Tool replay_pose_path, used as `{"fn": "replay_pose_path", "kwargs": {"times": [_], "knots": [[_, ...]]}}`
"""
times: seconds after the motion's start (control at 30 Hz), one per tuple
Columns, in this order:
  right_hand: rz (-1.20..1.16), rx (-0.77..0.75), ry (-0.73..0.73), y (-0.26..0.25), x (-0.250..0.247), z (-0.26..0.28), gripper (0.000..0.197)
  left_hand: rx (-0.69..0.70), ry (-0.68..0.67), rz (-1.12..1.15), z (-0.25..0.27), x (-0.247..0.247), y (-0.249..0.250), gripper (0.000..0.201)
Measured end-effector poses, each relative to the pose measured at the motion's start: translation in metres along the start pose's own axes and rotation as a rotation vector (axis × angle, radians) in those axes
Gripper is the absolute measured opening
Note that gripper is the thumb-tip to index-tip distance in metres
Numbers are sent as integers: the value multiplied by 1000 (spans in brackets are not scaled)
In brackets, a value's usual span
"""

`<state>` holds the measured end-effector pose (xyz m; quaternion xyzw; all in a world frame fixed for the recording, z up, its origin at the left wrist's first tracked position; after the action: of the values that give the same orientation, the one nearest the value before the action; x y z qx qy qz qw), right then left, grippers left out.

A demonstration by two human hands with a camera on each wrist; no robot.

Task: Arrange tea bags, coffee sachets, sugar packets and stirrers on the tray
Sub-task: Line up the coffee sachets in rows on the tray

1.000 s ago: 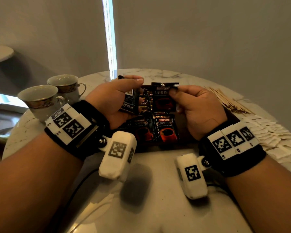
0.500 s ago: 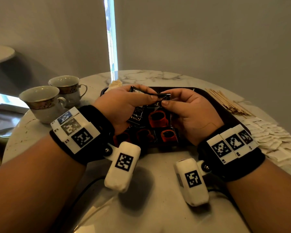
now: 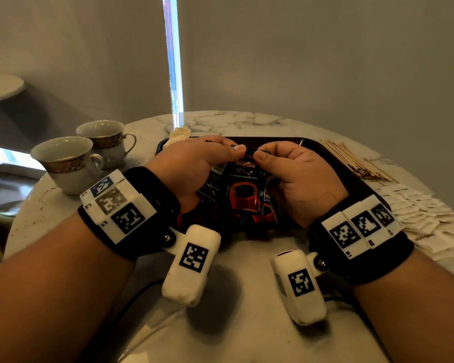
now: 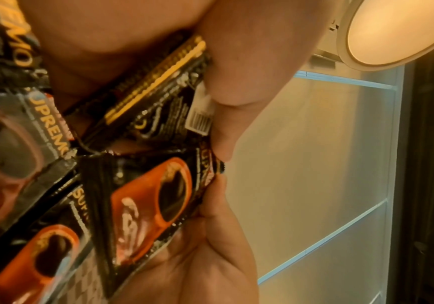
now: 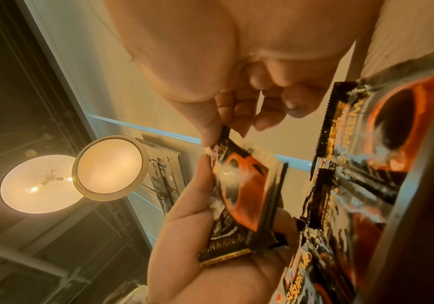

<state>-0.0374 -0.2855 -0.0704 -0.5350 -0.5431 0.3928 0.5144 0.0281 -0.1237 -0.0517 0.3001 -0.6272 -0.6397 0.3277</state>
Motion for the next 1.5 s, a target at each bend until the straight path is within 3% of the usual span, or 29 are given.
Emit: {"fn": "replay_pose_path", "kwargs": {"times": [0.13,0.33,0.5,0.63,0.77,0.87,1.5], "knots": [[69,-22,26,-1,-1,1,15,31,9,33,-2,-2,-3,12],[88,-32,51,4,-4,0,3,16,58,97,-5,0,-7,14],[72,-30,29,6,-6,-3,26,44,42,222,-6,1,-7,6],[101,-44,106,11,-8,-6,29,26,-37,284,-7,-10,-5,38],[162,17,120,11,-8,-5,24,91,113,358,-9,-28,3,18],[270,84,87,11,-5,-3,20,129,151,478,-9,-39,8,20],[572,176,11,8,7,2,18,118,105,527,-7,-33,9,25]]}}
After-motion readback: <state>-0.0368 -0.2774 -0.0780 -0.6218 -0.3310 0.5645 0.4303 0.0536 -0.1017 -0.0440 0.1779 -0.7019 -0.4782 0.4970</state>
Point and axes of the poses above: each hand's wrist, its own z-axis away from the middle knuckle, its own x-axis out of the palm, y = z × x, the point moved 1 cm from there along -z, towards the middle knuckle, and after that the axes turned 3 degrees about -y, right-handed, at the moved point
